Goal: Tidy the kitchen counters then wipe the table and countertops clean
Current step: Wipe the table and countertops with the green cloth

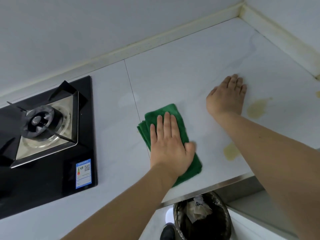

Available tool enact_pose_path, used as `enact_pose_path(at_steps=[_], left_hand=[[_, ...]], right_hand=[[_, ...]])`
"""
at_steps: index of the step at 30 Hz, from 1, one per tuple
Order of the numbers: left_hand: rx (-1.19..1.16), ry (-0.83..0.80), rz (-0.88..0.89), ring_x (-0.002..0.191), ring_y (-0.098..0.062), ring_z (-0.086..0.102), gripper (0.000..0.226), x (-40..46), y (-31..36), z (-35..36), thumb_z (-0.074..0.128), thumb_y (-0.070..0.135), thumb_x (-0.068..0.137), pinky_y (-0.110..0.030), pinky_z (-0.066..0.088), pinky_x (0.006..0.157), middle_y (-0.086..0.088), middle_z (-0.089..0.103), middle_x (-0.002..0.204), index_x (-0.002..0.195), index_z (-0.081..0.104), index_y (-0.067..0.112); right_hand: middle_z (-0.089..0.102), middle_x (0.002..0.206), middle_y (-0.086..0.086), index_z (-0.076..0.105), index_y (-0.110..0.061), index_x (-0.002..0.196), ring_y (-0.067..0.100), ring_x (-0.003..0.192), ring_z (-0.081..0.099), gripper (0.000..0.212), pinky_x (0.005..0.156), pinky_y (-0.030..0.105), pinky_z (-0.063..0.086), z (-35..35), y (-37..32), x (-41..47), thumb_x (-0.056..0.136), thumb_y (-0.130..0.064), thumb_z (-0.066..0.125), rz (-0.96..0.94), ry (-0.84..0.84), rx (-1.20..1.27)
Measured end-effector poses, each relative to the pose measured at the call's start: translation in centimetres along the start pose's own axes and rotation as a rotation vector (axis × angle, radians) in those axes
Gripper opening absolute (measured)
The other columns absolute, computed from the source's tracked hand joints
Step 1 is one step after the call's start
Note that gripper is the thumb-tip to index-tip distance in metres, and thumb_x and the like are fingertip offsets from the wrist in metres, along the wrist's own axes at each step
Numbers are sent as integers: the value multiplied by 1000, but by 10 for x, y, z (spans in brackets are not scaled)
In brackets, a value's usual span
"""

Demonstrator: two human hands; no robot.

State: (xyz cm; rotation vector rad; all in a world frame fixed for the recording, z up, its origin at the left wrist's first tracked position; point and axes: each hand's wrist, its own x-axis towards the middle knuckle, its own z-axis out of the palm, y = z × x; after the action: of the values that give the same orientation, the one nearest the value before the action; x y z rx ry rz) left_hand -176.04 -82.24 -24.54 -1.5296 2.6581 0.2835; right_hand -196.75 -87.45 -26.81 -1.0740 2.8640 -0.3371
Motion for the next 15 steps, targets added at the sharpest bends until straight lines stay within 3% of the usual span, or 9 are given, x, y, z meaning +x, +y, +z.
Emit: enact_pose_path(at_steps=[8, 15], left_hand=[[-11, -36, 30, 146, -23, -27, 86, -20, 9, 4, 27, 53, 92, -46, -14, 120, -6, -21, 162, 155, -13, 10], [26, -8, 18, 149, -24, -17, 85, 51, -9, -6, 24, 56, 91, -47, -7, 121, -6, -12, 164, 156, -8, 11]], right_hand=[[13, 158, 22, 17, 7, 149, 35, 147, 11, 60, 120, 45, 4, -1, 1, -2, 99, -24, 28, -4, 6, 7], [11, 159, 21, 15, 6, 150, 34, 147, 9, 61, 120, 44, 2, 0, 2, -1, 99, -25, 27, -5, 5, -1]])
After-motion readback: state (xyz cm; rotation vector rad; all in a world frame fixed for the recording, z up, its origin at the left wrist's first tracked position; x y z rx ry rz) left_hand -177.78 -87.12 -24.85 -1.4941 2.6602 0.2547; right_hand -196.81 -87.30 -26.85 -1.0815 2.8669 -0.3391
